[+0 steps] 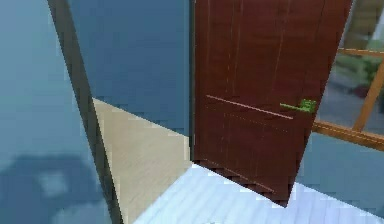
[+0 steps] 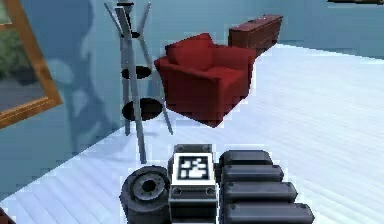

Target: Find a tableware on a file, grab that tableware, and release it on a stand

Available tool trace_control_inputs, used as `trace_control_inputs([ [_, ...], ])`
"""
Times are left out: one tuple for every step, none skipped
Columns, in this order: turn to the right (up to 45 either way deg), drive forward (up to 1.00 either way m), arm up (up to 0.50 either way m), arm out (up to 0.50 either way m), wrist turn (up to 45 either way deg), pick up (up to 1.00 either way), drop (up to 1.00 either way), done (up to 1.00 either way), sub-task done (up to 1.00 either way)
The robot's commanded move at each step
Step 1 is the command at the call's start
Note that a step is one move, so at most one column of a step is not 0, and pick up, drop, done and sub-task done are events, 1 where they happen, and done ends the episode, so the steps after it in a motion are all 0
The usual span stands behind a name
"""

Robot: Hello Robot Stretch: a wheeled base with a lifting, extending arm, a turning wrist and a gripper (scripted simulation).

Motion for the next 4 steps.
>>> trace_control_inputs([
  [0.0,1.0,0.0,0.0,0.0,0.0,0.0,0.0,0.0],
  [-6.0,0.0,0.0,0.0,0.0,0.0,0.0,0.0,0.0],
  [0.0,0.25,0.0,0.0,0.0,0.0,0.0,0.0,0.0],
  [-45.0,0.0,0.0,0.0,0.0,0.0,0.0,0.0,0.0],
])
